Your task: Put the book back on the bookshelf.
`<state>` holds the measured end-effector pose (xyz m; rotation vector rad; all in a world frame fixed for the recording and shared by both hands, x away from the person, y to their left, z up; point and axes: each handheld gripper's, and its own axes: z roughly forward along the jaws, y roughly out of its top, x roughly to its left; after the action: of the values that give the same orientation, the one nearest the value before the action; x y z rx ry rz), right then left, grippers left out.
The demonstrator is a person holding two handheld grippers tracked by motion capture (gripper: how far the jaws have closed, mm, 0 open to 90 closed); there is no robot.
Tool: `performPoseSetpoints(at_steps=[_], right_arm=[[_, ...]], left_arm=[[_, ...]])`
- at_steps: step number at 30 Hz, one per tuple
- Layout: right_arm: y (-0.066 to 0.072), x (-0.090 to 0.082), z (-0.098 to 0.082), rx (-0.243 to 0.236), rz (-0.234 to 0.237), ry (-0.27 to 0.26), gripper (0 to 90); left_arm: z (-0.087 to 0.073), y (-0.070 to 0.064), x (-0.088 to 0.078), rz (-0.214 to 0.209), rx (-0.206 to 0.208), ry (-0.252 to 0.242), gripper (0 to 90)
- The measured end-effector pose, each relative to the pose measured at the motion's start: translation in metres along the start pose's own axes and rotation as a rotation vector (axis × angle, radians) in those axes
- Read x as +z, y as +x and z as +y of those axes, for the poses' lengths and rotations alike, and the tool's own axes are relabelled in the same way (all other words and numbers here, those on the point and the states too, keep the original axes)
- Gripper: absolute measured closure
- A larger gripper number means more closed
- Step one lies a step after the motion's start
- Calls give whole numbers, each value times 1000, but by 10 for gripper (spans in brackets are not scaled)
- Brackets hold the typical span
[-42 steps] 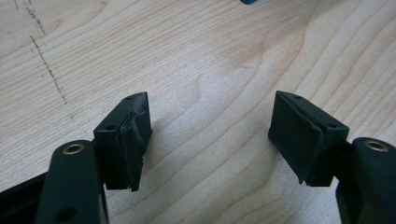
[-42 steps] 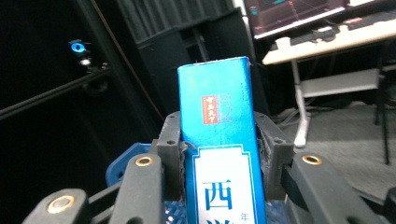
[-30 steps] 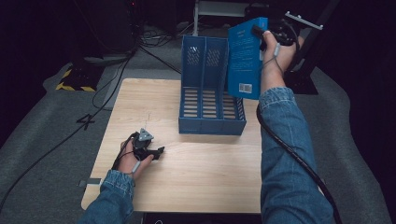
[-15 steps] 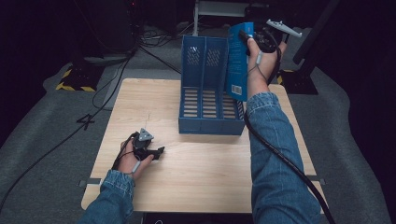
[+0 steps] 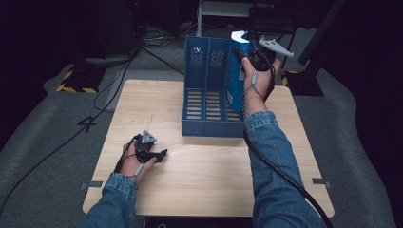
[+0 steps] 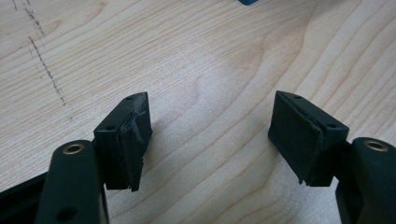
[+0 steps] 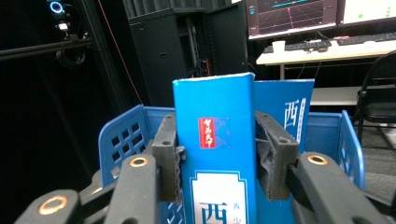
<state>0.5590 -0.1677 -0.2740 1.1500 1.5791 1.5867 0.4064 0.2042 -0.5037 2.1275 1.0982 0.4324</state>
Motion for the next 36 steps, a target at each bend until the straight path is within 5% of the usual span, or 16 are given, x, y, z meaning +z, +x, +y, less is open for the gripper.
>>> performPoseSetpoints(at_steps=[21,24,25,30,36], right_arm=[[-13,2,-39,5,-24,54,597],[-16,1,-45,18,-17,23,599],[-16,1,-43,-15,-18,40,599],[-18,-4,-42,-23,-26,60,602],[-13,-23,-44,-78,-57,147,598]], left_arm=[[1,0,0,-1,2,5,298],[1,0,0,-1,1,4,298],[1,0,0,-1,2,5,298],[1,0,0,-2,4,5,298],[1,0,0,-3,6,8,299]])
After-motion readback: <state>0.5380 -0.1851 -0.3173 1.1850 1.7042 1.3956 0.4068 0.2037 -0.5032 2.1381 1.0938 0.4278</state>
